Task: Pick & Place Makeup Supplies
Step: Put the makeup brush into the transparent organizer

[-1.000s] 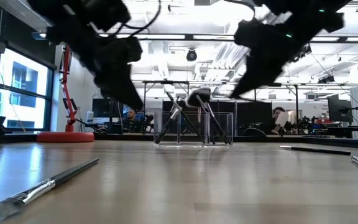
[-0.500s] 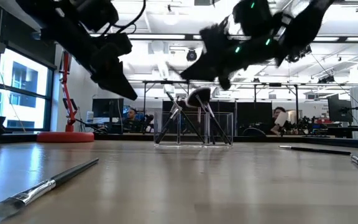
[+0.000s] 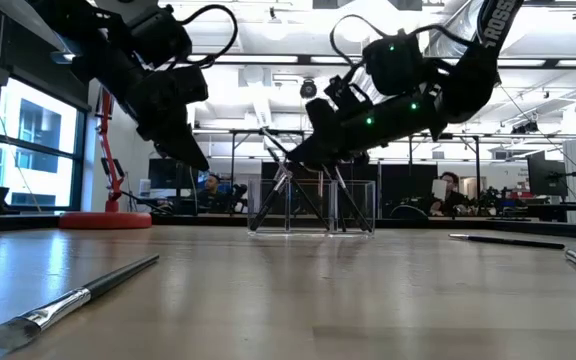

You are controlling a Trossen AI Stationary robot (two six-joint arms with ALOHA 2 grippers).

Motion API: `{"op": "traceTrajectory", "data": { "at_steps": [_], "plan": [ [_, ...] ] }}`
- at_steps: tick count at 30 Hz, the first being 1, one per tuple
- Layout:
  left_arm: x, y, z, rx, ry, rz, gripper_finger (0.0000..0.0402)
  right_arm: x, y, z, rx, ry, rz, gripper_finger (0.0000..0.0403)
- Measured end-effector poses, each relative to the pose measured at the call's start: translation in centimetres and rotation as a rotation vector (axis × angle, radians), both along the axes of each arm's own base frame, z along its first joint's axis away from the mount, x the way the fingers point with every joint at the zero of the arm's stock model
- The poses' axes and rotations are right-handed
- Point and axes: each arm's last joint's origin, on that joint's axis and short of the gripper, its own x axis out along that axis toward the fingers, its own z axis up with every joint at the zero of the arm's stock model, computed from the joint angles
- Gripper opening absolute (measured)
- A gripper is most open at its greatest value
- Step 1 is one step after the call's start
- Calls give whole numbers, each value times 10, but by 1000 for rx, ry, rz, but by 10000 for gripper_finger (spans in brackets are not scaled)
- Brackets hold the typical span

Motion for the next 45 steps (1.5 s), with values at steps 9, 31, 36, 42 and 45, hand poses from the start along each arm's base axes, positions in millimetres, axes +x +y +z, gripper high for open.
{"op": "traceTrajectory", "data": {
  "at_steps": [9,31,36,42,45],
  "plan": [
    [0,0,0,26,2,-18,82,-3,-10,-5,59,38,53,16],
    [0,0,0,35,2,-15,82,-3,-10,2,61,-11,55,112],
    [1,0,1,37,-4,-14,82,-9,-9,29,2,-69,64,114],
    [1,1,2,42,-15,-13,82,-26,-4,63,1,-53,66,114],
    [2,1,2,44,-21,-7,82,-37,1,75,28,-7,66,114]
  ]
}}
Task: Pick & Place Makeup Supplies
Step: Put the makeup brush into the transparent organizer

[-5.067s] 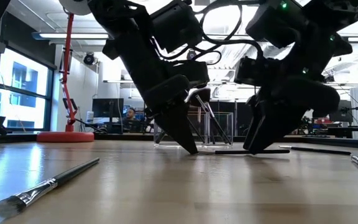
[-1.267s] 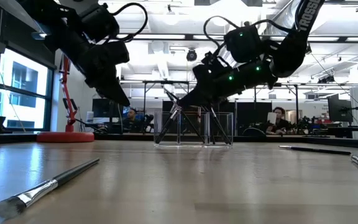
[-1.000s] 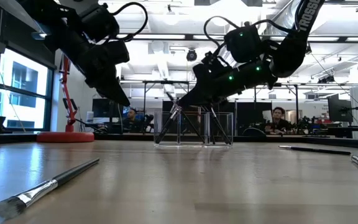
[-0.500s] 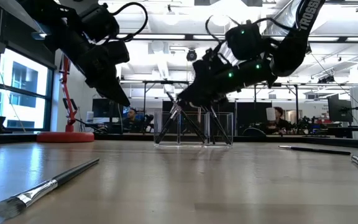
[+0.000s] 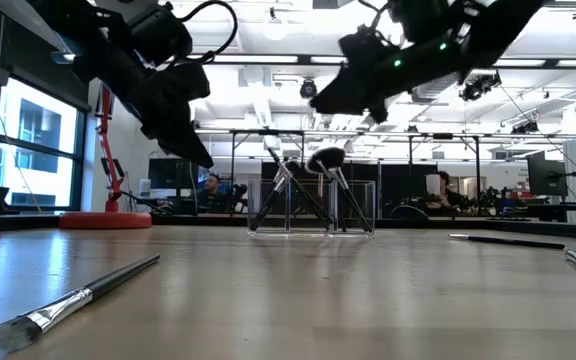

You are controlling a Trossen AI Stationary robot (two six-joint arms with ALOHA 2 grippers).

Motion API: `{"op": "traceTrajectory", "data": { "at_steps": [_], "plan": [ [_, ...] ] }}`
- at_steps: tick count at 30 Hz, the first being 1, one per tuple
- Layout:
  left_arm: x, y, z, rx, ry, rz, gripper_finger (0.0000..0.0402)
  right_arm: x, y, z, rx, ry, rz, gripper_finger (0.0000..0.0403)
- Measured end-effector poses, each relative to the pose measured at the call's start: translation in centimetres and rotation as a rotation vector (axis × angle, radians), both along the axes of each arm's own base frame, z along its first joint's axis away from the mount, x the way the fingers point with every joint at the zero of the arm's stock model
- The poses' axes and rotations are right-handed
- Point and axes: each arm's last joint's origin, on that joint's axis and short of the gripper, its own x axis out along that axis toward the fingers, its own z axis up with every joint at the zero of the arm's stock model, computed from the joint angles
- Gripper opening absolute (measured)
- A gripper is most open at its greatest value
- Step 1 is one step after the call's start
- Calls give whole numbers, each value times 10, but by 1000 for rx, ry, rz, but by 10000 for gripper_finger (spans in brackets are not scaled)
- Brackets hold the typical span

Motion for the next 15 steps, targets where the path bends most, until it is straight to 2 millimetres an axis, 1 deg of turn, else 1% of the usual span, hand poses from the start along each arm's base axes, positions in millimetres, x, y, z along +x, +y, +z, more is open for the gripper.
{"op": "traceTrajectory", "data": {
  "at_steps": [4,10,12,15],
  "plan": [
    [2,1,4,-19,-8,26,82,-16,10,9,38,95,-6,109],
    [10,-1,24,-54,-13,110,82,-38,26,10,155,253,-32,80],
    [13,-7,32,-48,-2,125,82,-45,31,6,207,319,-39,68],
    [19,-22,44,-45,-1,124,82,-53,39,0,264,421,-34,48]
  ]
}}
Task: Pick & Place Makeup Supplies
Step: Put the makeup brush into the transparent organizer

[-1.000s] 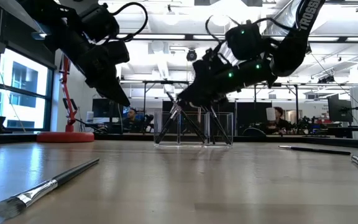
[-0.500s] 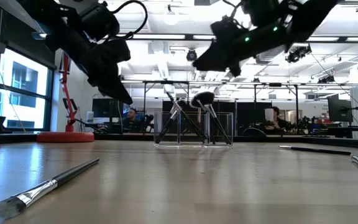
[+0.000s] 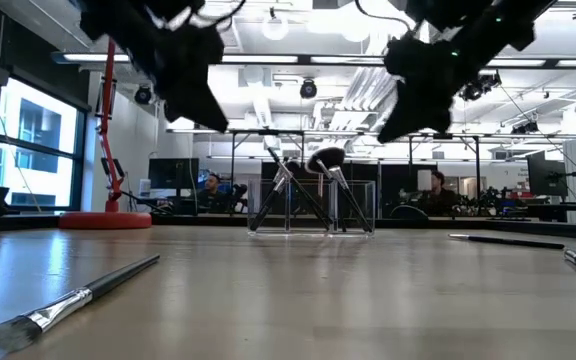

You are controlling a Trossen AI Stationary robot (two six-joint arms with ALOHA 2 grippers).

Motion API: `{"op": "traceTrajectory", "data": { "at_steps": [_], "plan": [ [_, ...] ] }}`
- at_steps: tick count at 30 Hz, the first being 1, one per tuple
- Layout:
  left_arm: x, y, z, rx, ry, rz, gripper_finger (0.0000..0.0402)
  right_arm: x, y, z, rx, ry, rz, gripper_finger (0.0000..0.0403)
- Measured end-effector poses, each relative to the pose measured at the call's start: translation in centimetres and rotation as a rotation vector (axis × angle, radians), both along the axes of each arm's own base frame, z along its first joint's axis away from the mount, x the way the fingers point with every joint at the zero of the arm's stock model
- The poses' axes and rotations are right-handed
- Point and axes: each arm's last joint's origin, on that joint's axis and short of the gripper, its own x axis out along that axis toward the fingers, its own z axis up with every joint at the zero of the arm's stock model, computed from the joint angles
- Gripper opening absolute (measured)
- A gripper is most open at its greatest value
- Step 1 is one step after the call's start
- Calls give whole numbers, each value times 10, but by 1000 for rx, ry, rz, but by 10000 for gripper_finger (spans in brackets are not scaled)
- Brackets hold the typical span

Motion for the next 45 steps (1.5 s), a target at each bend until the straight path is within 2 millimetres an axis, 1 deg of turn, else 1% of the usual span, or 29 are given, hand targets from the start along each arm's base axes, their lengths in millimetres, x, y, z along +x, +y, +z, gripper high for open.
{"op": "traceTrajectory", "data": {
  "at_steps": [3,6,8,11,14,17,19,23,26,29,32,35,41,45],
  "plan": [
    [4,-19,11,-7,-7,39,82,-6,9,-6,42,87,32,26],
    [7,-38,19,-51,-29,129,82,-8,17,-10,65,134,84,6],
    [9,-50,21,-109,-25,202,82,-8,23,-10,65,142,108,3],
    [11,-71,20,-234,7,318,82,-8,30,-10,61,145,142,9],
    [15,-92,16,-385,67,431,74,-8,36,-10,41,151,185,10],
    [22,-114,9,-542,123,573,55,-8,41,-10,23,155,221,3],
    [26,-129,6,-609,165,611,40,-8,44,-10,9,159,242,2],
    [36,-159,-2,-679,228,637,8,-7,46,-10,1,153,259,6],
    [41,-180,-8,-720,252,682,5,-7,46,-10,1,153,260,5],
    [46,-197,-15,-754,250,676,16,-7,47,-10,1,153,265,2],
    [53,-207,-27,-759,250,656,32,-7,46,-10,-11,155,274,4],
    [59,-209,-39,-750,257,664,59,-7,46,-10,-11,153,274,4],
    [62,-209,-48,-746,272,695,140,-7,46,-10,-5,153,269,4],
    [62,-209,-48,-761,284,689,189,-7,46,-10,-5,154,270,6]
  ]
}}
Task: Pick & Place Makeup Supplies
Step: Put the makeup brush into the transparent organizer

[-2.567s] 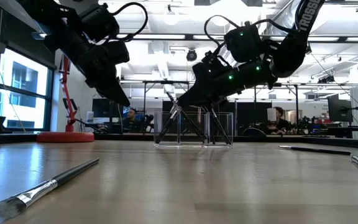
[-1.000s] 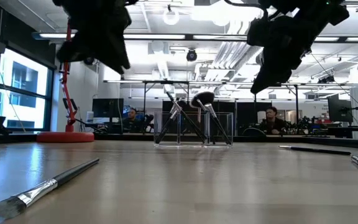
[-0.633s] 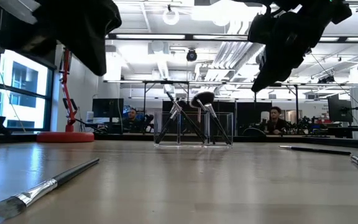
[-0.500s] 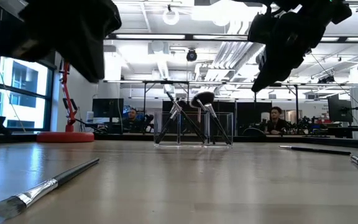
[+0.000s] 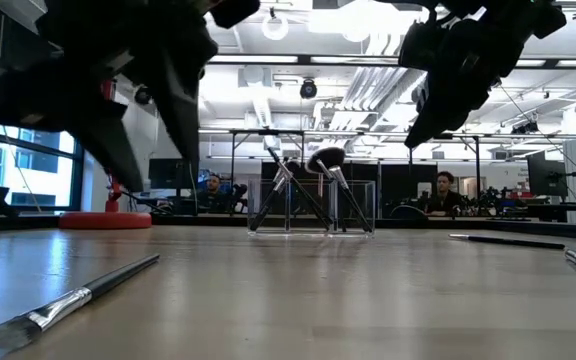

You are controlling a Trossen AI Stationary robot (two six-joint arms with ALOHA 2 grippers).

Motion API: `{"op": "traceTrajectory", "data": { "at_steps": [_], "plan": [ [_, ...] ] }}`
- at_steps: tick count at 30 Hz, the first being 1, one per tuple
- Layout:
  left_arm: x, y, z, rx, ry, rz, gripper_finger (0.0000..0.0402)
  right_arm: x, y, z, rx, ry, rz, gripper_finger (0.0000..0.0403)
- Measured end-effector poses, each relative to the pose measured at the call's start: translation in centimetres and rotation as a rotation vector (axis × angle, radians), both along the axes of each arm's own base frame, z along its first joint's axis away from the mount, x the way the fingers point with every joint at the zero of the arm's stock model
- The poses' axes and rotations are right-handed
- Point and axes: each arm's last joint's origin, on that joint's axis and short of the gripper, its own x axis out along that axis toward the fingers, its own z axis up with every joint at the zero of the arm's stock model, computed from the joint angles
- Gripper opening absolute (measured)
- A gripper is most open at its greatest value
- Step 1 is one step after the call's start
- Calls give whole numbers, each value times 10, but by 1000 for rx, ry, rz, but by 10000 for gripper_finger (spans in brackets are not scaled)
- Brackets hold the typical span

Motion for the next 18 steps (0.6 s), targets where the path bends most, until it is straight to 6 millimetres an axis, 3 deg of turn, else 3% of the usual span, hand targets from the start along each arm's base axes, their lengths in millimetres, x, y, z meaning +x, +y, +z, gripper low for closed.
{"op": "traceTrajectory", "data": {
  "at_steps": [5,10,18],
  "plan": [
    [-3,0,-3,-33,58,-8,208,0,0,0,-4,0,4,2],
    [0,-1,-27,-72,169,22,209,0,0,0,-12,2,8,6],
    [19,-5,-49,-171,157,3,209,0,0,0,-19,5,15,2]
  ]
}}
